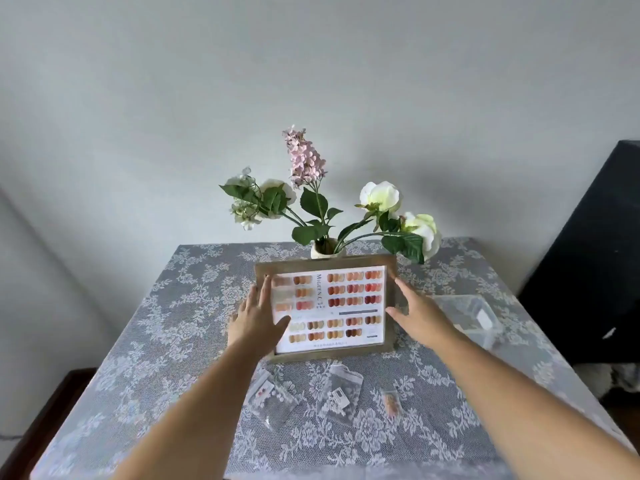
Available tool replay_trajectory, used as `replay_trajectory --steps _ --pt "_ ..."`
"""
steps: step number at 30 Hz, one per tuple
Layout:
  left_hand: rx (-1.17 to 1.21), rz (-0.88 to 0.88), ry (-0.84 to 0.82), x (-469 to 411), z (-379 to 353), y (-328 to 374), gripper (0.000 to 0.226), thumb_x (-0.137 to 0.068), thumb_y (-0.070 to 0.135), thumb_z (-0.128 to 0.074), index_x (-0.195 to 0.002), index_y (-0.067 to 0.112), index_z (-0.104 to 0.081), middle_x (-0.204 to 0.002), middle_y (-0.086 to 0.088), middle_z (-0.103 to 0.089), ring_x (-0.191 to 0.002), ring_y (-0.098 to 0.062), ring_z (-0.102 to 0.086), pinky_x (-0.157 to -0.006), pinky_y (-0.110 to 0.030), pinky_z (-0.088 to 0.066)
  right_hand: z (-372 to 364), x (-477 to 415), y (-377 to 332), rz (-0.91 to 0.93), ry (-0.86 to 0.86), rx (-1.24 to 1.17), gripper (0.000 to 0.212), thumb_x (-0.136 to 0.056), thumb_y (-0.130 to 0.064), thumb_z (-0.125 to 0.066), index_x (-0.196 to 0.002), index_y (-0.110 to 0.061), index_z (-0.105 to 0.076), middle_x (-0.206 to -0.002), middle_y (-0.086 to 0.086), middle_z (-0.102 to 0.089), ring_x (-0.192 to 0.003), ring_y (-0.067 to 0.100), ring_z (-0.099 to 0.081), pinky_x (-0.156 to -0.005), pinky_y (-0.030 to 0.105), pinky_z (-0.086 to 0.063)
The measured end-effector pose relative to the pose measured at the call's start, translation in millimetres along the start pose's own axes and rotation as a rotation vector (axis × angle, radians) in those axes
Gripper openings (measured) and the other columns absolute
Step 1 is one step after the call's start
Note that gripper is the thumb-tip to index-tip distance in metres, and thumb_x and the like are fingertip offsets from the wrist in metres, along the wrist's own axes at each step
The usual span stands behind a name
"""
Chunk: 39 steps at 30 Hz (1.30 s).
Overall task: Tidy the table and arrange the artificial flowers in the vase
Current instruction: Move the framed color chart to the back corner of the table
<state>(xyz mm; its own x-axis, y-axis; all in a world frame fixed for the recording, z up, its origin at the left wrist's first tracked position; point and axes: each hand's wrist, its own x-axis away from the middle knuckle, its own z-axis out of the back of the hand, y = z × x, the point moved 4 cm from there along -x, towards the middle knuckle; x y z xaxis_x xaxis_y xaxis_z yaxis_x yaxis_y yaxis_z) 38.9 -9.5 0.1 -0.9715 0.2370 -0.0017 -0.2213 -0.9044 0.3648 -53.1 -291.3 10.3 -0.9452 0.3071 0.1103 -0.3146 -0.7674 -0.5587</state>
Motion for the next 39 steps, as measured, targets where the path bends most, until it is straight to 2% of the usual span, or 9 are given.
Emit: replay_trajectory --steps 2,4,9,13,16,23,27,32,39 --pt "0.100 -0.007 0.043 -3.7 -7.8 -3.3 0.099 -0.081 0.037 -0.063 -0.143 0.038 0.014 -0.157 -0.005 -0.012 -0.129 -0.034 -0.042 -0.088 -0.051 -0.052 -5.3 -7.9 5.8 -0.043 0.127 -0.177 0.070 -0.087 -0.029 -0.060 -0.144 -0.024 -0.019 -0.144 0.009 -0.041 -0.121 0.027 -0.050 -0.096 0.040 -0.043" --pt "0.163 -0.021 0.072 -1.2 -17.7 -5.7 0.099 -0.081 0.026 -0.064 -0.144 0.037 0.012 -0.154 -0.010 -0.018 -0.123 -0.035 -0.047 -0.084 -0.050 -0.054 -14.2 -12.0 12.2 -0.106 0.178 -0.301 0.069 -0.085 -0.026 -0.063 -0.141 -0.021 -0.023 -0.144 0.010 -0.042 -0.125 0.027 -0.046 -0.101 0.040 -0.039" --pt "0.285 0.042 0.170 -7.5 -32.7 -18.0 0.085 -0.090 0.022 -0.047 -0.140 0.042 0.018 -0.141 -0.017 -0.042 -0.093 -0.034 -0.063 -0.069 -0.044 -0.056 -43.2 -25.9 22.0 -0.169 0.127 -0.325 0.067 -0.087 -0.026 -0.060 -0.143 -0.016 -0.024 -0.139 0.013 -0.047 -0.120 0.027 -0.052 -0.098 0.041 -0.044" --pt "0.374 0.141 0.182 -6.4 -42.9 -23.1 0.070 -0.095 0.019 -0.040 -0.145 0.032 0.007 -0.105 -0.013 -0.065 -0.064 -0.025 -0.061 -0.056 -0.039 -0.054 -48.0 -27.9 27.5 -0.173 0.264 -0.305 0.052 -0.088 -0.016 -0.060 -0.135 -0.011 -0.039 -0.121 0.014 -0.061 -0.098 0.025 -0.060 -0.080 0.030 -0.044" --pt "0.442 0.200 0.180 -8.2 -45.3 -24.4 0.067 -0.093 0.010 -0.044 -0.143 0.033 -0.008 -0.096 -0.002 -0.065 -0.066 -0.022 -0.063 -0.057 -0.041 -0.057 -47.5 -27.9 30.1 -0.155 0.328 -0.290 0.046 -0.087 -0.010 -0.059 -0.131 -0.009 -0.045 -0.110 0.013 -0.065 -0.085 0.019 -0.057 -0.073 0.027 -0.041" --pt "0.497 0.232 0.259 1.2 -22.1 -19.0 0.067 -0.089 0.004 -0.051 -0.141 0.033 -0.021 -0.113 -0.007 -0.067 -0.081 -0.022 -0.063 -0.063 -0.036 -0.054 -31.3 -17.3 22.6 -0.059 0.376 -0.323 0.038 -0.087 -0.009 -0.060 -0.123 -0.011 -0.049 -0.085 -0.001 -0.062 -0.078 0.020 -0.060 -0.067 0.032 -0.048" --pt "0.533 0.240 0.303 26.1 3.1 -22.9 0.073 -0.087 0.002 -0.056 -0.144 0.032 -0.022 -0.119 -0.004 -0.064 -0.084 -0.014 -0.060 -0.059 -0.025 -0.045 -20.1 -4.1 5.6 0.038 0.362 -0.330 0.041 -0.087 -0.012 -0.060 -0.126 -0.012 -0.047 -0.090 0.001 -0.064 -0.075 0.018 -0.060 -0.058 0.027 -0.047" --pt "0.508 0.290 0.390 67.7 36.6 -46.7 0.078 -0.086 0.006 -0.059 -0.143 0.040 -0.019 -0.114 -0.006 -0.067 -0.085 -0.020 -0.064 -0.067 -0.034 -0.054 -24.9 12.5 -31.2 0.184 0.294 -0.357 0.049 -0.090 -0.012 -0.056 -0.136 -0.011 -0.039 -0.098 0.003 -0.063 -0.073 0.013 -0.055 -0.052 0.010 -0.037" --pt "0.505 0.380 0.507 124.7 91.8 -101.3 0.079 -0.084 0.007 -0.060 -0.139 0.048 -0.022 -0.104 0.002 -0.067 -0.084 -0.019 -0.066 -0.077 -0.046 -0.056 -57.6 22.9 -106.3 0.402 0.231 -0.427 0.071 -0.088 -0.010 -0.058 -0.144 -0.029 -0.020 -0.112 0.011 -0.061 -0.086 0.015 -0.059 -0.065 0.021 -0.051"
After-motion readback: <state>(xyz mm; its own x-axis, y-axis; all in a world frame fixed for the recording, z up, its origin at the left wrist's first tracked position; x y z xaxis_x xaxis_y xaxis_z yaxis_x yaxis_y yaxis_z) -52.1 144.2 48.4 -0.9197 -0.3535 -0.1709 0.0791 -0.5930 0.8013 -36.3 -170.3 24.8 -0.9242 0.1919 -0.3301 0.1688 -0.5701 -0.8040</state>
